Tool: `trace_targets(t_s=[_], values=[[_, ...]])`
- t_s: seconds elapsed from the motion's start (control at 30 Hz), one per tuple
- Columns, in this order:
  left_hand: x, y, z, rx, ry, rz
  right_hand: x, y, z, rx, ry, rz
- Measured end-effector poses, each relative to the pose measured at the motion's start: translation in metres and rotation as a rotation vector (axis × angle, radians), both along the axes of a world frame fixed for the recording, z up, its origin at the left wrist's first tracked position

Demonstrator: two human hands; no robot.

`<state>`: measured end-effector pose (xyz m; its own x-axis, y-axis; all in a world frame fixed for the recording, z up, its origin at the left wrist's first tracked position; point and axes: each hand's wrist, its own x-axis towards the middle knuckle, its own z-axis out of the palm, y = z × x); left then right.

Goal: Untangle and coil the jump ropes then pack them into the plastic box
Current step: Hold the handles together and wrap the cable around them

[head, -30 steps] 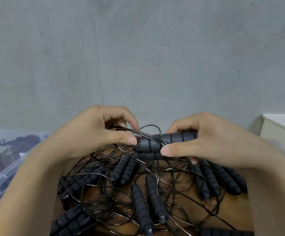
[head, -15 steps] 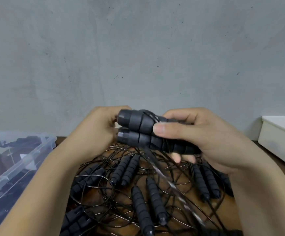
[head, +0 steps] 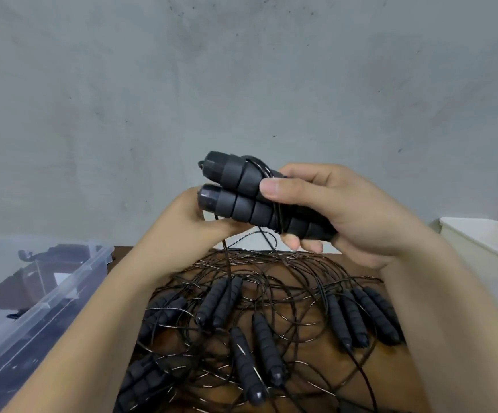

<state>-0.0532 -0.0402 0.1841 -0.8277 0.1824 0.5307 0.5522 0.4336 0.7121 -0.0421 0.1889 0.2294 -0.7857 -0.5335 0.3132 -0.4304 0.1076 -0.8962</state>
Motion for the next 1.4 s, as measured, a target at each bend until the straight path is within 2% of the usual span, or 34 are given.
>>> trace_targets(t_s=[0.17,0.33,0.43,0.63,0.8,0.97,1.07,1.2,1.3,1.4], values=[[0.014,0.002,0.016,-0.101,0.185,0.149,0.017,-0.001,0.009,-0.034,0.02,-0.005],[0.025,0.019,0.021,0.125,0.141,0.183,0.027,-0.002,0.021,-0.036,0.063,-0.073],[0.033,0.023,0.027,0.188,0.129,0.195,0.034,-0.001,0.021,-0.008,0.082,-0.088],[0.045,0.042,0.037,0.313,0.036,-0.037,0.047,0.004,0.035,-0.133,0.139,-0.1],[0.068,0.055,0.02,0.123,-0.168,-0.198,0.053,0.014,0.04,-0.235,0.174,-0.194],[0.094,0.05,0.002,-0.102,-0.231,-0.272,0.051,0.023,0.025,-0.197,0.209,-0.333],[0.11,0.043,-0.008,-0.215,-0.299,-0.264,0.052,0.025,0.015,-0.098,0.308,-0.46],[0.115,0.028,-0.012,-0.304,-0.3,-0.227,0.039,0.028,-0.009,0.202,0.567,-0.643],[0.117,0.014,0.0,-0.396,-0.242,-0.093,0.03,0.031,-0.029,0.506,0.691,-0.623],[0.113,0.004,0.013,-0.469,-0.117,0.018,0.032,0.03,-0.041,0.672,0.624,-0.52]])
